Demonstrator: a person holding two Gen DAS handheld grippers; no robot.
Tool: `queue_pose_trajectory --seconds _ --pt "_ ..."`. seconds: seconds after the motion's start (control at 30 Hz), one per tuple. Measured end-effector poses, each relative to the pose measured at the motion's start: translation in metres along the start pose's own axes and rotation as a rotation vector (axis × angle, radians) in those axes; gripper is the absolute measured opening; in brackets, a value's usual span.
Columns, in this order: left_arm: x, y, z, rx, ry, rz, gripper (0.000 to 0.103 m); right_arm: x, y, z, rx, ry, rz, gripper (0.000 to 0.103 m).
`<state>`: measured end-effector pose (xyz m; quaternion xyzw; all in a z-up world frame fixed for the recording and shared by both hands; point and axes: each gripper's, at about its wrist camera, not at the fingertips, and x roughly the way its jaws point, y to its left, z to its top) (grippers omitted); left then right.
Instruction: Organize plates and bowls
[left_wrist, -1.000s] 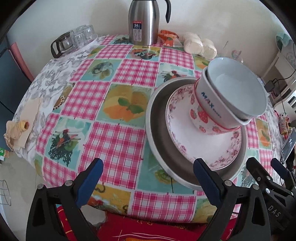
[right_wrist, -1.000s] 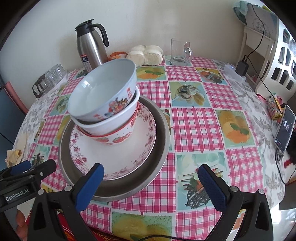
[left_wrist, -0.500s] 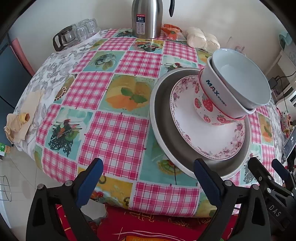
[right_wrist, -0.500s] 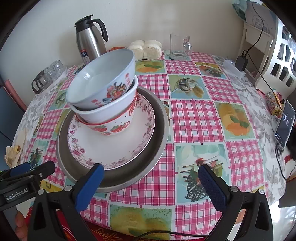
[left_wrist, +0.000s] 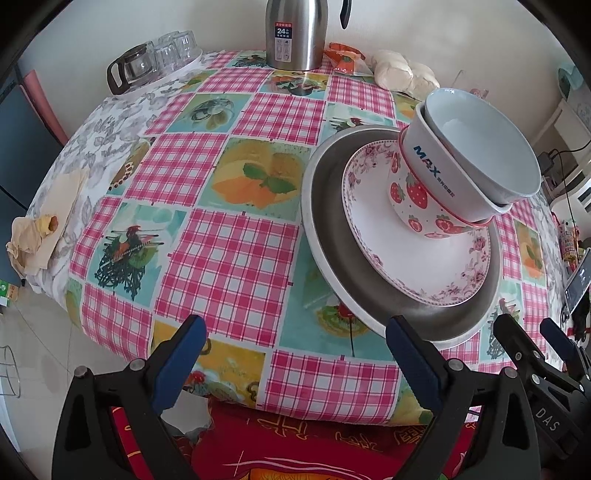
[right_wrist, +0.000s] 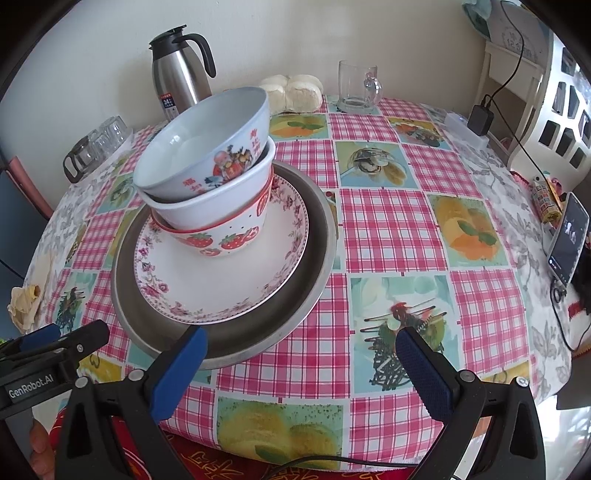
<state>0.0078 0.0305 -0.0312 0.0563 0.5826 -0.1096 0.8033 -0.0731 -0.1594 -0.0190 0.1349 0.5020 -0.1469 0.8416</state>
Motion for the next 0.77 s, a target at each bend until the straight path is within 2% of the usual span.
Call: queue_pose_trajectory --seconds 0.77 --pt "0.0027 0.0096 -0.0009 -0.05 0.008 0.008 0.098 0.0033 -0.0045 -0.0018 0.024 0.013 -0.001 0.103"
